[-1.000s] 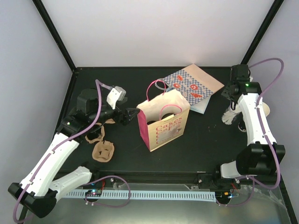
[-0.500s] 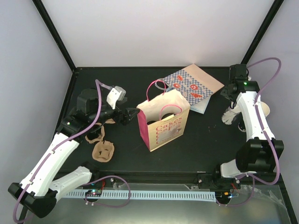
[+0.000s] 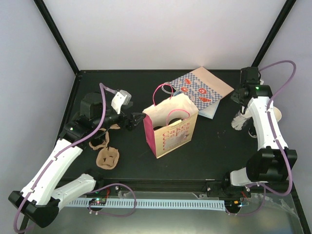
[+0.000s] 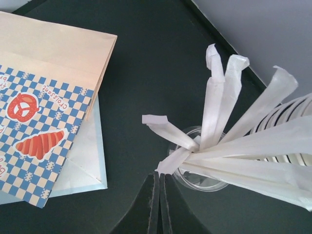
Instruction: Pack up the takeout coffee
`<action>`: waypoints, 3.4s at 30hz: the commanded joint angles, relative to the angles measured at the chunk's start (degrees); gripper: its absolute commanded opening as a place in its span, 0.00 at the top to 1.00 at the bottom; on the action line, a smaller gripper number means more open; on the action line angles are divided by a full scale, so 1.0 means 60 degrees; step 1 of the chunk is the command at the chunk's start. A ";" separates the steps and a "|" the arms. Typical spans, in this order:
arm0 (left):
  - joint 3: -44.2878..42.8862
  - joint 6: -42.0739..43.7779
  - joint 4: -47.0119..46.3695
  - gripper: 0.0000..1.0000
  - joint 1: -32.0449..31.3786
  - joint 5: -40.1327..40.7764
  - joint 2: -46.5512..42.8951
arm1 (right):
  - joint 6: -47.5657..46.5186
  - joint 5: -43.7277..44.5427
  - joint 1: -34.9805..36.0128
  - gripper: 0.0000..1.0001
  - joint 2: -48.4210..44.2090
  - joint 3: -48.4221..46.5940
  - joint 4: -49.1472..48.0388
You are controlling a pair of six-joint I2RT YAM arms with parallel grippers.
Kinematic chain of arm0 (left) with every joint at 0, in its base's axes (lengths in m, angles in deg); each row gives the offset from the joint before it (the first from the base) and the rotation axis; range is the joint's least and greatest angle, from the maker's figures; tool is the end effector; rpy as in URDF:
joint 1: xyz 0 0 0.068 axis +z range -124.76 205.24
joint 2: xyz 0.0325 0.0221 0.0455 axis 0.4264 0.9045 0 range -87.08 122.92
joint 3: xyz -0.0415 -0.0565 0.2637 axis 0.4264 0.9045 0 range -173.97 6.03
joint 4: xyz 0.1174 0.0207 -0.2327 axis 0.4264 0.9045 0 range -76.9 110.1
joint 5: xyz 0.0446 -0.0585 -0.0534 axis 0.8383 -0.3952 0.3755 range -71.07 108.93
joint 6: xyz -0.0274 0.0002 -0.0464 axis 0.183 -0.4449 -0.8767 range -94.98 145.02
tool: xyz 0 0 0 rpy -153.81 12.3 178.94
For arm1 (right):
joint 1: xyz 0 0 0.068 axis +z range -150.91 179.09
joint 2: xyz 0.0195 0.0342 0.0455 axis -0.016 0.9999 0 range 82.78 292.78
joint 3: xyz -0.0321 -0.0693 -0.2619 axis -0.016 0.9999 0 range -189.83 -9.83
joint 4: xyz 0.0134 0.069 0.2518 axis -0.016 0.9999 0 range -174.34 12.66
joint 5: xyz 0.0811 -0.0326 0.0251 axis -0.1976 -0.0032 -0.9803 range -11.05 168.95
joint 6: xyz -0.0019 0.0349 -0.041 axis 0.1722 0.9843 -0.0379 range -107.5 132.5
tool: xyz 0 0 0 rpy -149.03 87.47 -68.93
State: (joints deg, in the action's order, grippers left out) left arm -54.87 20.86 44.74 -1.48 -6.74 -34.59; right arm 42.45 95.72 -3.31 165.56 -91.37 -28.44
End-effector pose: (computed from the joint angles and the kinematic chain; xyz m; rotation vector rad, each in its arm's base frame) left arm 0.1630 -0.0994 0.3763 0.6845 1.8998 -0.7889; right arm 0.2911 -0.0224 0.3393 0.8048 2.3827 -0.1834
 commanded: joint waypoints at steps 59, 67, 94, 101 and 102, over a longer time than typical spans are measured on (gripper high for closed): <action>-0.0660 -0.0487 0.0495 0.01 -0.0019 0.0031 -0.0004 | 0.3039 -1.2266 0.0703 0.99 -0.3325 -0.3840 -0.1177; -0.0620 -0.0590 0.0495 0.01 -0.0029 -0.0034 -0.0010 | 0.3672 -1.1859 0.1963 0.99 -0.3424 -0.2896 -0.2560; -0.0510 -0.0540 0.0631 0.01 -0.0029 0.0024 -0.0150 | 0.1093 -0.8323 0.3627 0.44 -0.2312 -0.2830 -0.0318; -0.0486 -0.0421 0.0738 0.01 -0.0028 0.0163 -0.0197 | -0.0703 -0.3308 0.3611 0.43 -0.1949 -0.3407 0.1849; -0.0464 -0.0407 0.0759 0.01 -0.0027 0.0177 -0.0218 | -0.0792 -0.2312 0.3600 0.44 -0.1958 -0.3297 0.2029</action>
State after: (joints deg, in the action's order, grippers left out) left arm -56.51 17.52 47.87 -1.48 -6.72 -34.89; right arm 44.70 57.89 18.20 153.25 -111.28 -24.97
